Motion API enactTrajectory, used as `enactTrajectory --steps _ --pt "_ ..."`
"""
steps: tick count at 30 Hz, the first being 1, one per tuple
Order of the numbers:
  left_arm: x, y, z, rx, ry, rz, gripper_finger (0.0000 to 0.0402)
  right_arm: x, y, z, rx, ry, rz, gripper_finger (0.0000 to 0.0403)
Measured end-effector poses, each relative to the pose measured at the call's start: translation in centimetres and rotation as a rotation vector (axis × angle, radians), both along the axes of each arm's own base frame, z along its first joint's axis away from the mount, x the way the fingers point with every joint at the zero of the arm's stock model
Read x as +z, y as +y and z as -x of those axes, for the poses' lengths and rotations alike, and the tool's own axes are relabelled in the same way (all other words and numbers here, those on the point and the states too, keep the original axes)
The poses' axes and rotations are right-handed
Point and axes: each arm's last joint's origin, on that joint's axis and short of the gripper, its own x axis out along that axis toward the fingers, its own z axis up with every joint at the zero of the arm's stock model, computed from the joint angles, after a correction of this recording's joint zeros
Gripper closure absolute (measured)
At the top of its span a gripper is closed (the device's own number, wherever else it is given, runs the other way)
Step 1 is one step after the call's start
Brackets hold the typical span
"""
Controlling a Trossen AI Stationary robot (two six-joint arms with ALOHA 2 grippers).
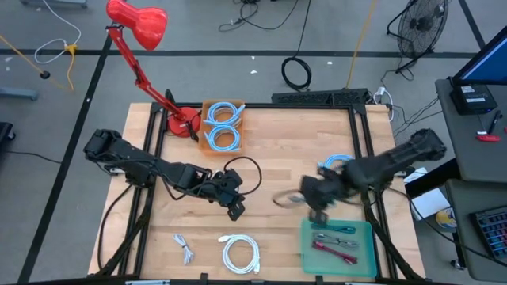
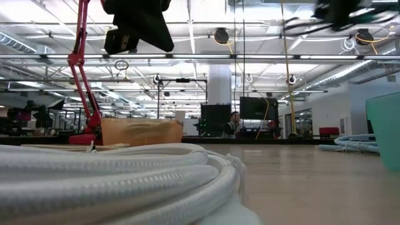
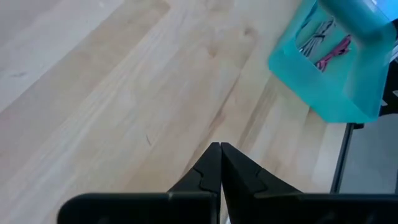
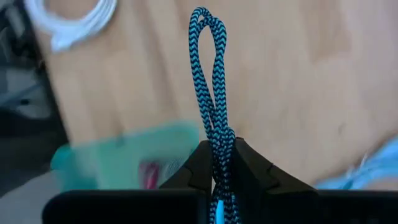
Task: Pick & Place USB Port
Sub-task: Put the dark blue charger cable into the green bin
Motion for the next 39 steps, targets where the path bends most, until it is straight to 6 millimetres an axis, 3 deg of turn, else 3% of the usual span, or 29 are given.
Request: enactTrajectory --steps 3,7,13,18,28,35,39 --pt "0.0 0.0 0.0 -0.008 0.001 -0.004 0.0392 0.0 2.3 2.7 -0.003 0.021 -0.047 0.0374" --pt "0.0 0.0 0.0 -0.018 0.006 -0.006 0.0392 -2.1 5.2 5.5 -0.017 0.081 -0.119 0.0372" --pt "-0.2 0.3 0.1 -0.035 0.041 0.01 0.0392 -6.0 10.1 7.9 0.055 0.116 -0.399 0.0377" --pt "-0.4 0.9 0.2 -0.044 0.075 0.026 0.0392 -8.0 13.0 9.0 0.065 0.09 -0.541 0.0377" --pt "-0.4 1.9 -0.2 -0.04 0.073 0.044 0.0392 -11.7 14.0 8.7 0.054 0.133 -0.439 0.0369" --pt "-0.2 1.9 -0.3 -0.03 0.052 0.06 0.0392 -11.9 14.1 8.4 0.055 0.109 -0.427 0.0371" --pt "-0.2 1.9 -0.3 -0.027 0.052 0.062 0.0392 -11.8 14.3 8.4 0.063 0.09 -0.44 0.0329"
